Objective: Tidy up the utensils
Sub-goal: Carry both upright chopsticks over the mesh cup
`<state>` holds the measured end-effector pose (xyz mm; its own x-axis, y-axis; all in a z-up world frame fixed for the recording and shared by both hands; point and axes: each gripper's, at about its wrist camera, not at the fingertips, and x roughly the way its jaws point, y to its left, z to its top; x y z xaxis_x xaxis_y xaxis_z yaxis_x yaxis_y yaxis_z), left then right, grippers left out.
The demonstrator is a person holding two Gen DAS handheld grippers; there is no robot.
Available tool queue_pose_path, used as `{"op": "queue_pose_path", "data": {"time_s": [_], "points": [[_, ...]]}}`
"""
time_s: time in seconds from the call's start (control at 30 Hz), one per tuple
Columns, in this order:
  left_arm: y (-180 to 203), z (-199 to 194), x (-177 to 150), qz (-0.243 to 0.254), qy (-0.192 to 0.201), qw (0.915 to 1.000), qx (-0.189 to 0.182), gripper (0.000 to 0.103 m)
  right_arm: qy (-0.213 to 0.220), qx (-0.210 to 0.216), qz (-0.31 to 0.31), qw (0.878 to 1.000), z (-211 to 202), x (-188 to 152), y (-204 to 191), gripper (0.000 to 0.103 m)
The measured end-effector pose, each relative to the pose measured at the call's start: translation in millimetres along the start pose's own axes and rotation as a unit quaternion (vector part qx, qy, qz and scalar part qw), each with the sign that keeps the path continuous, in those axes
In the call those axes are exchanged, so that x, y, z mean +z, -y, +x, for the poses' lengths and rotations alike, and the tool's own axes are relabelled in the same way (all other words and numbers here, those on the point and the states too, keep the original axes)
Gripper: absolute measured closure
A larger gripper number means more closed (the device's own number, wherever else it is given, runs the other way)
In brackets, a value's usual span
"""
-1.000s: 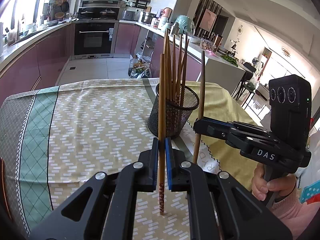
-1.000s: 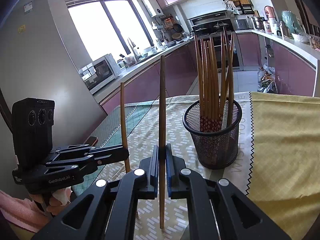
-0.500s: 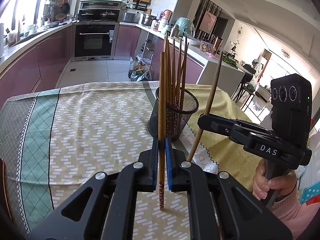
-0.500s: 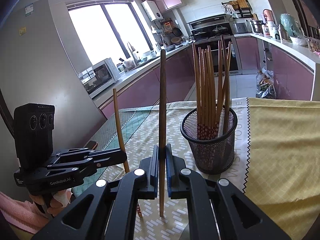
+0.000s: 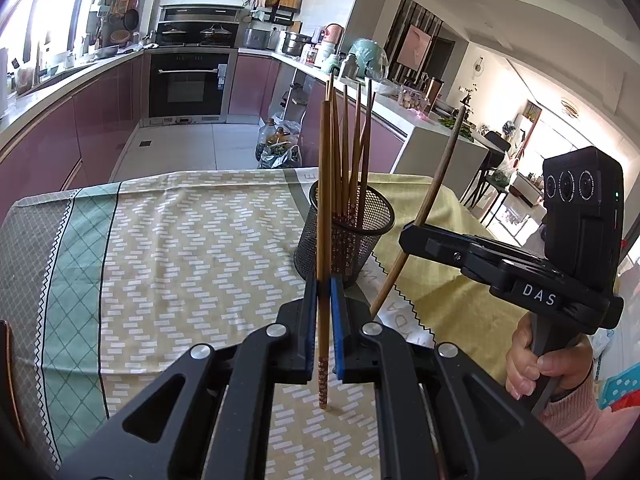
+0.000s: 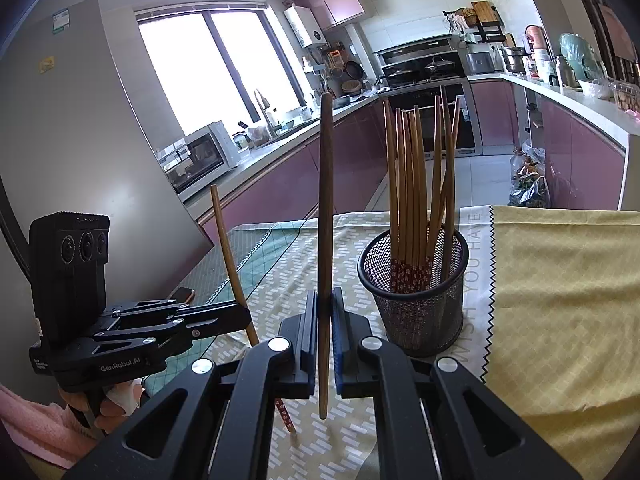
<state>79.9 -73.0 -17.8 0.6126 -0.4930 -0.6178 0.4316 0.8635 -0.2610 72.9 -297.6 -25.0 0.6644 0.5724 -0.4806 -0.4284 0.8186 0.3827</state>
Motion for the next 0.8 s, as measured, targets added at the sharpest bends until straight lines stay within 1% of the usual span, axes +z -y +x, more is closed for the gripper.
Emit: {"op": "queue_pose_path", "data": {"time_s": [0.8], "points": [[4.6,-1.1,6.4,0.006,0.006,1.0,-0.004,0.096,0.016,-0.007,-0.011,1.0,-5.1,10.6,-2.6,0.097]]}}
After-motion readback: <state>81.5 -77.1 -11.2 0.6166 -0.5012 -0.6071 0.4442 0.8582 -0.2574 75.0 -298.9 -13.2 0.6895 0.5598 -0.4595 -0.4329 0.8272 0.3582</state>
